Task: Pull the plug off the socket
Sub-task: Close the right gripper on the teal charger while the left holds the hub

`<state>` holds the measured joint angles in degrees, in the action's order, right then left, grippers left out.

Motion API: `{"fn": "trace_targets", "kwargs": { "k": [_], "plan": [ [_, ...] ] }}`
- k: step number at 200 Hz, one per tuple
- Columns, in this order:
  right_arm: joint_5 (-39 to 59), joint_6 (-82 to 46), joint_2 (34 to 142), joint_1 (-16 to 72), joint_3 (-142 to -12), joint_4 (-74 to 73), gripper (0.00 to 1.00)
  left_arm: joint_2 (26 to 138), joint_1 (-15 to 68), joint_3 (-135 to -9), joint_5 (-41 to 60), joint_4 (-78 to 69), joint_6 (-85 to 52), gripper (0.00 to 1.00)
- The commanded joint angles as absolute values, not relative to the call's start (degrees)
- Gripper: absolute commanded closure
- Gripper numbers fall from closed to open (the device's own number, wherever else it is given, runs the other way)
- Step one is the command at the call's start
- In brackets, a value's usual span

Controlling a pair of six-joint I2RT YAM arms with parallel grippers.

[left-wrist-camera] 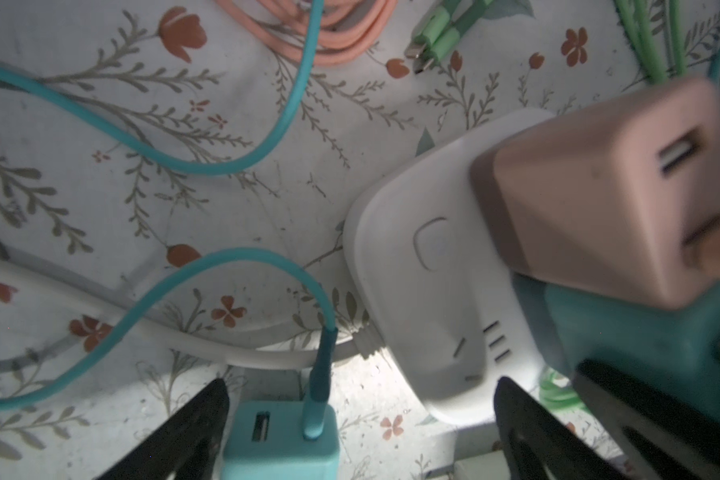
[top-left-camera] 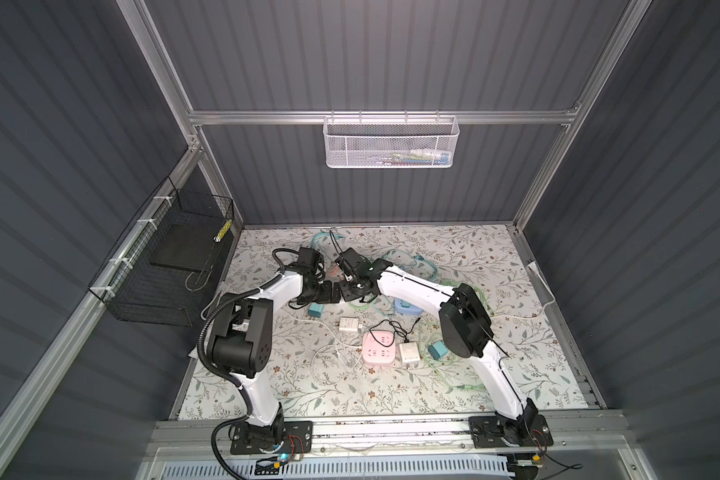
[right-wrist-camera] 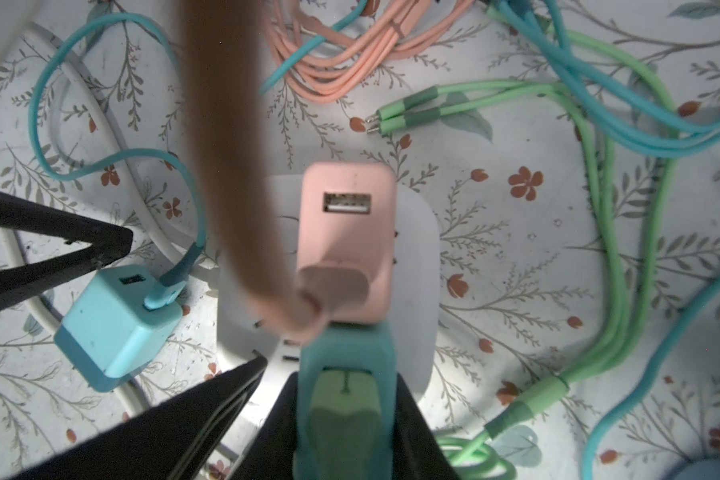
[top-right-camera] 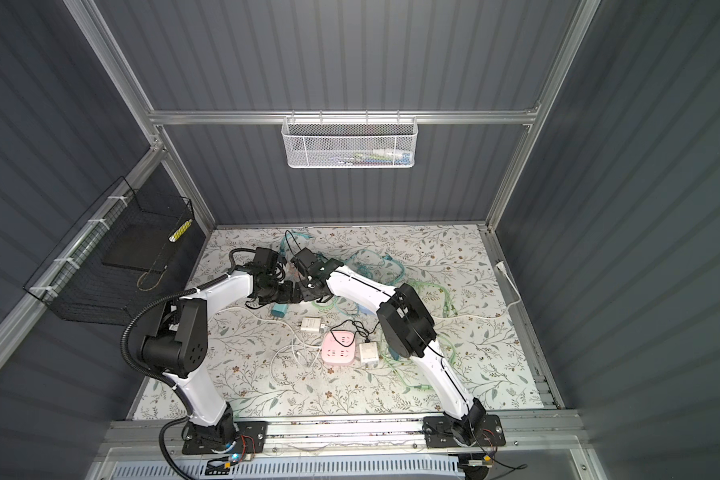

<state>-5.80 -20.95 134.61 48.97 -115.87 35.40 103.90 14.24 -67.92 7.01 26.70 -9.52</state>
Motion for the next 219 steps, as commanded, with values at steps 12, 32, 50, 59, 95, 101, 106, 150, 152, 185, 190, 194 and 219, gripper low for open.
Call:
{"fn": "trace_targets", "kwargs": {
  "k": [12,32,50,59,95,101,106,150,152,185,190,194,219],
  "plan": [
    [-5.8,-20.6,136.2,49.6,-116.9,36.3,0.77,105.8,14.6,-69.8,5.8,28.4,-10.2,0.01],
    [-6.8,-20.0,135.5,49.9,-116.8,36.4,0.8,106.1,14.6,-70.0,5.6,28.9,-10.5,0.03],
    [-7.7,-20.0,135.0,50.0,-116.6,36.3,0.83,106.5,14.7,-70.3,5.4,29.3,-10.6,0.04],
    [-7.9,-20.0,134.5,50.1,-116.2,35.9,0.85,106.8,14.6,-70.4,5.2,29.5,-10.6,0.06],
    [-7.5,-20.0,133.3,50.4,-115.8,34.3,0.91,107.8,14.9,-70.9,4.0,31.0,-10.1,0.1],
    [-7.3,-20.1,133.1,50.5,-115.8,34.2,0.92,107.8,15.0,-70.8,3.9,31.0,-10.0,0.1],
    [-7.1,-20.2,133.0,50.5,-115.8,34.0,0.92,107.8,14.9,-70.9,3.8,31.0,-10.1,0.1],
    [-6.4,-21.1,130.2,50.4,-113.6,32.0,0.95,108.5,15.1,-71.0,3.0,32.1,-9.7,0.13],
    [-6.4,-21.1,130.1,50.4,-113.5,31.7,0.95,108.6,15.1,-71.1,2.9,32.1,-9.6,0.13],
    [-6.3,-20.9,128.9,50.2,-113.1,31.6,0.96,108.8,15.1,-70.8,2.6,32.4,-9.3,0.14],
    [-6.4,-20.9,128.8,50.2,-113.1,31.7,0.96,108.7,15.1,-70.8,2.7,32.4,-9.3,0.14],
    [-6.4,-20.9,128.8,50.2,-113.1,31.8,0.96,108.7,15.1,-70.8,2.6,32.4,-9.3,0.14],
    [-6.9,-20.6,128.3,50.1,-112.5,31.9,0.96,109.1,15.1,-70.8,2.2,32.6,-9.1,0.14]
  ]
}}
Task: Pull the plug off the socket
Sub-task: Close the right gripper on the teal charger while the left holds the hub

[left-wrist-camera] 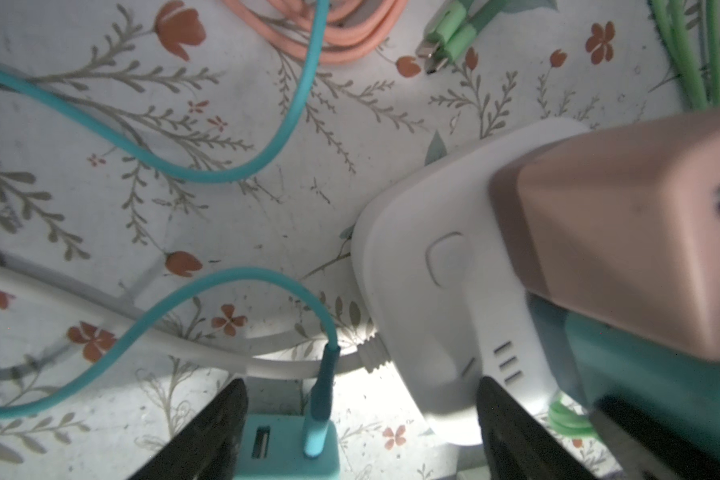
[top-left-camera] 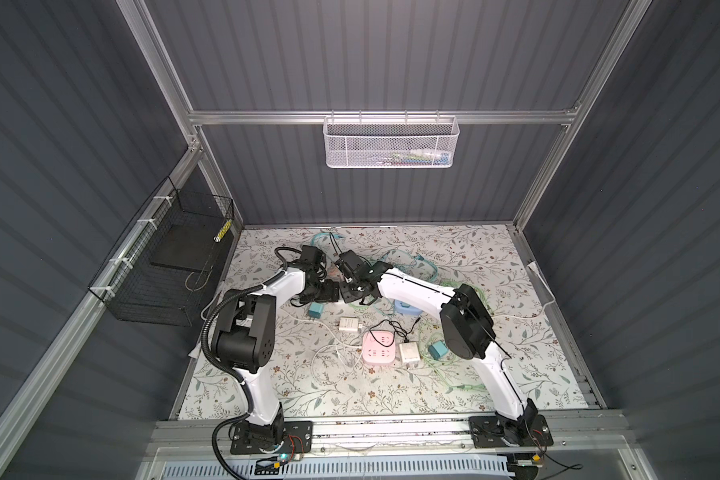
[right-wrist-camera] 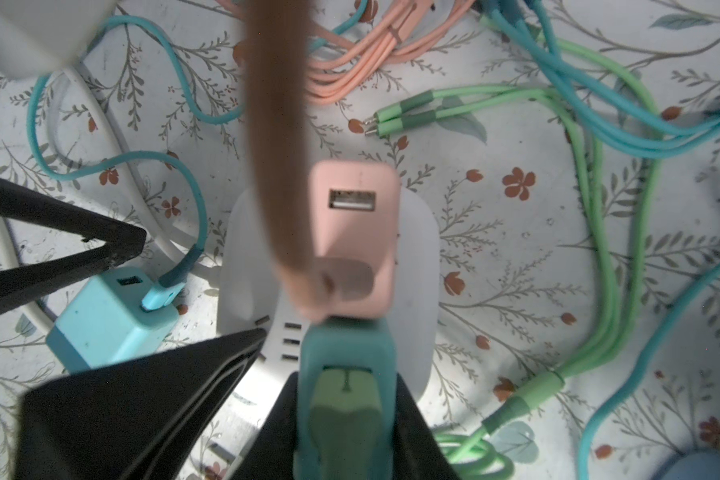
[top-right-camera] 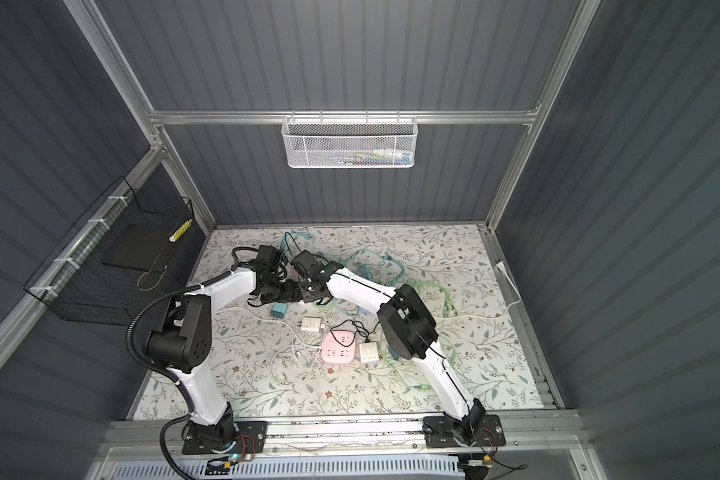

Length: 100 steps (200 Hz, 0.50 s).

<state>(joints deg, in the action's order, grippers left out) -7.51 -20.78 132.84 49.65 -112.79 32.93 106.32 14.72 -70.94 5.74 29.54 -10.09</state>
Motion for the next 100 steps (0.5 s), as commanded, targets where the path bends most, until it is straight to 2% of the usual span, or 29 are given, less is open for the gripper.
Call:
{"fn": "trace_targets", "kwargs": {
  "k": [1,100],
  "plan": [
    [-7.0,-20.6,128.2,50.1,-112.5,32.0,0.96,109.1,15.1,-70.8,2.2,32.7,-9.2,0.14],
    [-6.9,-20.5,127.8,50.0,-110.9,31.1,0.98,109.2,15.2,-70.4,3.5,32.3,-8.8,0.15]
  ]
}}
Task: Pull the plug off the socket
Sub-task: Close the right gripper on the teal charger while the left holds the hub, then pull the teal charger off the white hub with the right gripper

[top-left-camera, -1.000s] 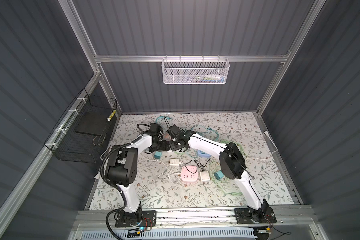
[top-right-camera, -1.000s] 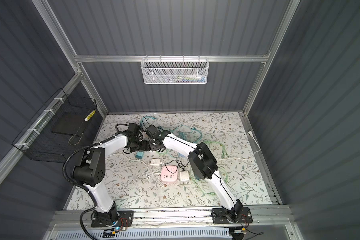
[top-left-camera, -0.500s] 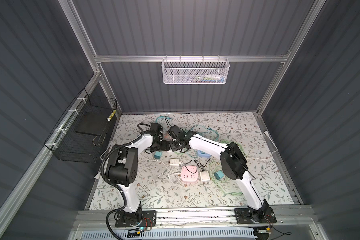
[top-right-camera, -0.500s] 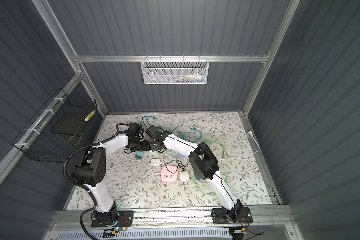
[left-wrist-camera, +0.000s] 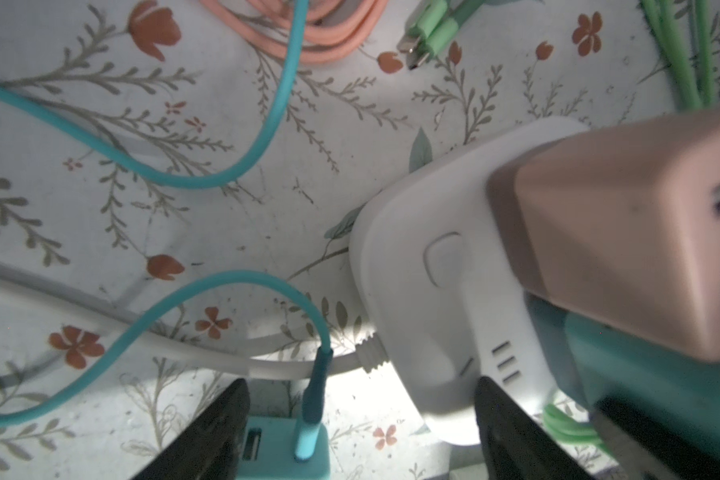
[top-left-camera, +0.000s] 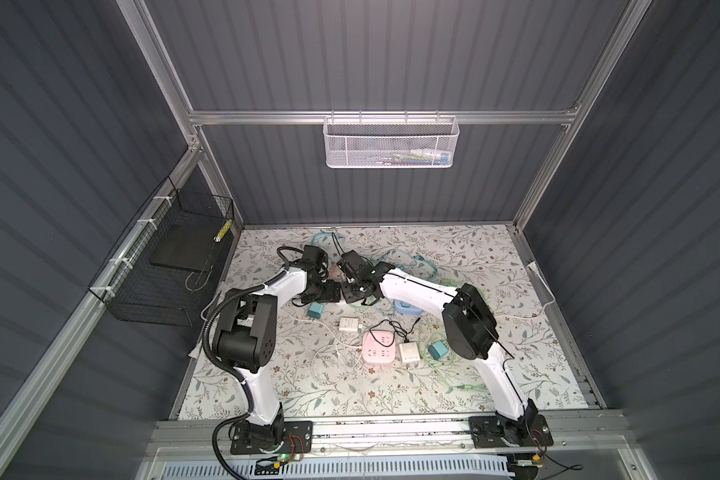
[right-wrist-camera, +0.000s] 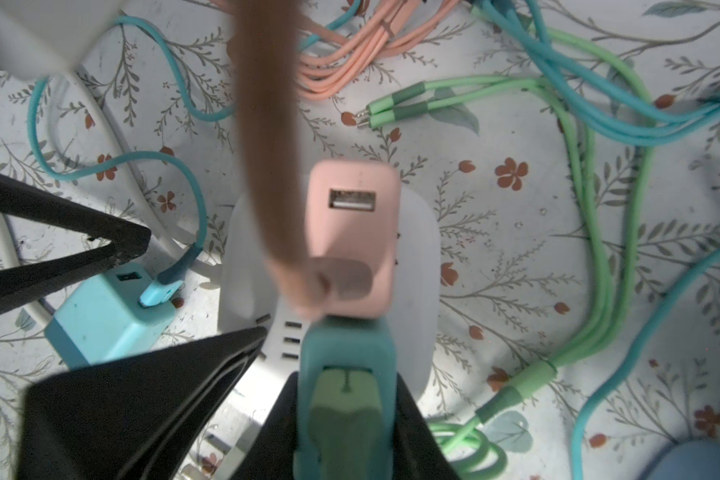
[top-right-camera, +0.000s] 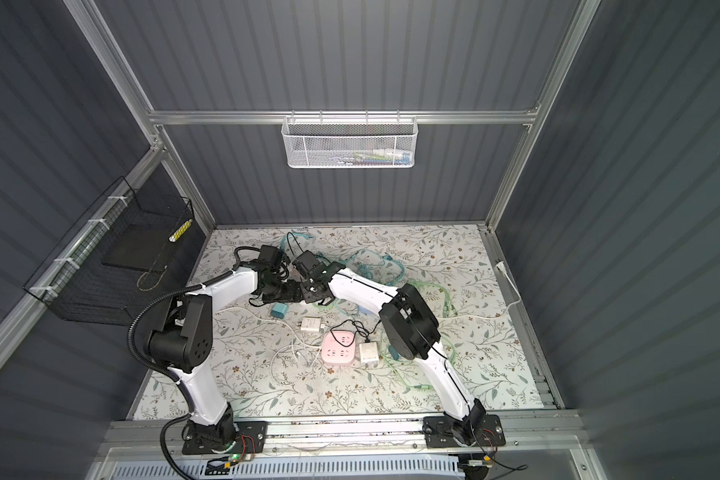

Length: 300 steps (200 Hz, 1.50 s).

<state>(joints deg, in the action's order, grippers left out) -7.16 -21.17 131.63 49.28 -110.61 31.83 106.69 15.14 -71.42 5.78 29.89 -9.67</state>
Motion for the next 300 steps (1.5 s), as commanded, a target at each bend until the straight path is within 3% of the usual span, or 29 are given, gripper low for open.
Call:
{"fn": "trace_targets", "kwargs": {
  "k": [1,89,161,300],
  "plan": [
    [-6.9,-20.4,127.8,50.0,-110.9,31.1,0.98,109.1,15.1,-70.4,3.8,32.2,-8.8,0.15],
    [-7.0,-20.9,129.2,51.2,-109.9,30.8,0.98,108.7,15.0,-72.6,7.9,31.0,-10.2,0.13],
    [-7.0,-21.4,127.9,51.2,-109.9,29.7,0.99,110.5,15.1,-70.4,1.9,33.6,-8.4,0.24],
    [-8.7,-19.8,121.6,50.6,-104.4,29.2,0.99,110.1,15.1,-68.1,-2.5,33.6,-7.8,0.25]
  ]
}}
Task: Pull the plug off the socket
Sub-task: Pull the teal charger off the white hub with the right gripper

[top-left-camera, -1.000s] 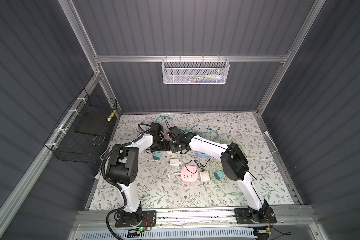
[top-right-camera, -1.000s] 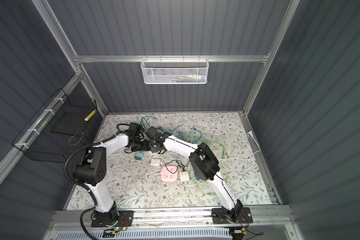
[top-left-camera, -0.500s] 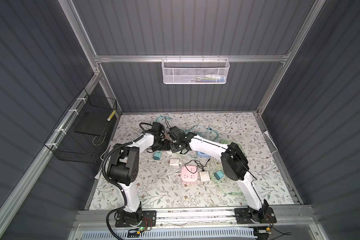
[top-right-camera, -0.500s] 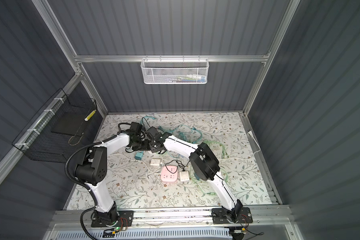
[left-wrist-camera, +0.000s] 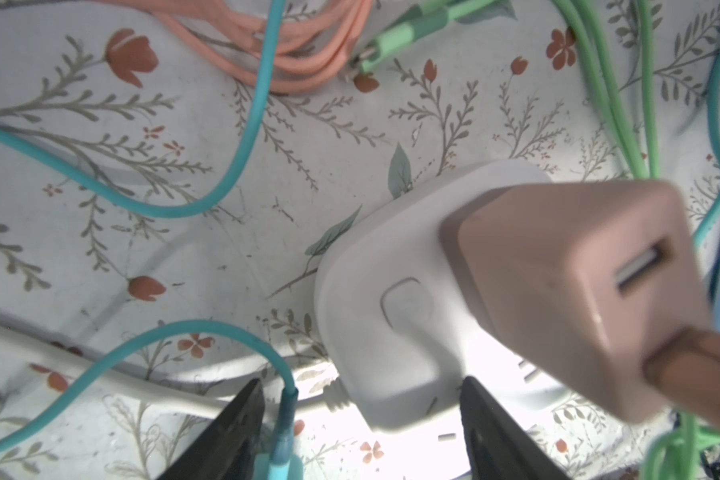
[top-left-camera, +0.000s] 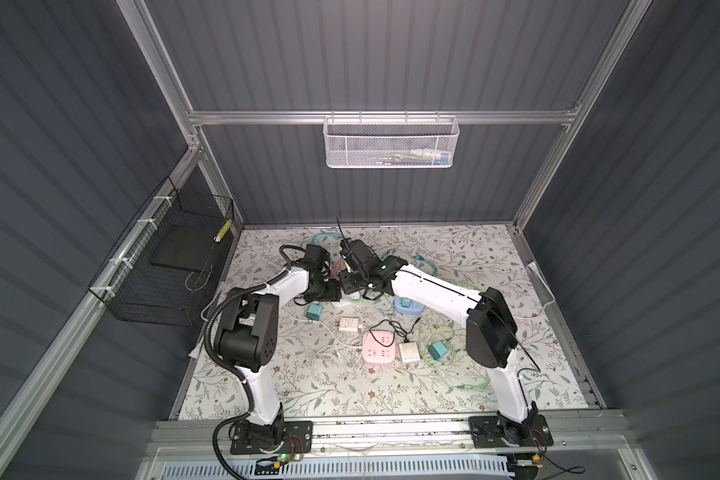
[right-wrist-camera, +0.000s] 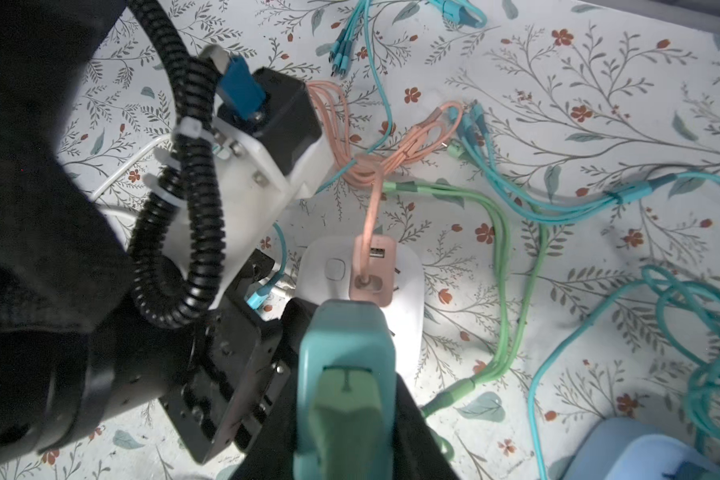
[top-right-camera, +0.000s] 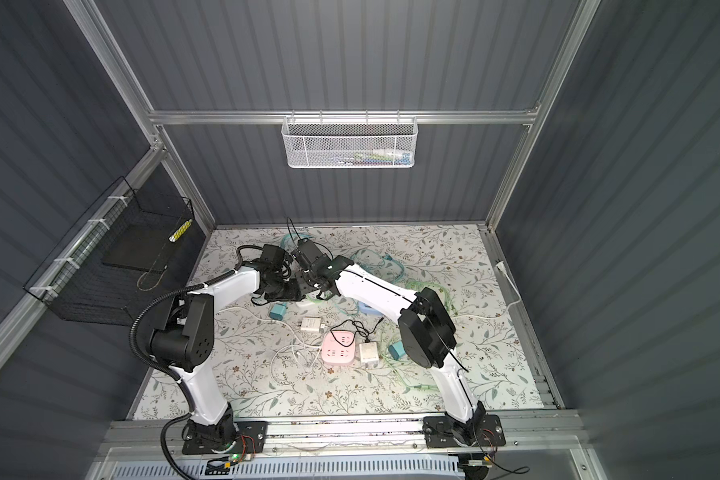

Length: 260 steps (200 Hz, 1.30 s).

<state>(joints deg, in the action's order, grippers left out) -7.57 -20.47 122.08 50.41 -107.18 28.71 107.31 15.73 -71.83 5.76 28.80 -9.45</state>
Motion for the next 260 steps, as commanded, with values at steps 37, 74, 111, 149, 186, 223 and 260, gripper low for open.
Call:
{"fn": "trace_targets", "kwargs": {
  "k": [37,74,111,149,186,223,260],
  "plan": [
    [-8.3,-20.2,120.0,49.7,-101.1,28.3,0.98,109.4,15.1,-67.6,-2.1,33.5,-7.4,0.24],
    [-4.7,-21.1,118.4,48.0,-97.5,26.2,0.96,108.3,14.8,-66.5,-2.3,32.8,-7.3,0.22],
    [-1.3,-21.4,118.6,46.7,-96.8,26.3,0.95,107.8,14.1,-66.7,-2.4,33.1,-6.9,0.22],
    [2.6,-22.4,119.8,45.5,-96.8,26.3,0.93,107.1,13.5,-66.8,-2.4,33.3,-6.8,0.21],
    [3.9,-23.3,120.6,44.5,-96.5,27.2,0.91,105.4,13.5,-66.2,0.2,31.6,-7.1,0.21],
    [5.0,-23.6,121.4,43.6,-96.2,28.0,0.9,104.5,13.5,-67.2,0.7,31.9,-6.7,0.21],
    [6.5,-23.4,123.9,43.6,-97.6,29.8,0.89,103.2,13.5,-67.4,1.0,31.6,-7.0,0.2]
  ]
}}
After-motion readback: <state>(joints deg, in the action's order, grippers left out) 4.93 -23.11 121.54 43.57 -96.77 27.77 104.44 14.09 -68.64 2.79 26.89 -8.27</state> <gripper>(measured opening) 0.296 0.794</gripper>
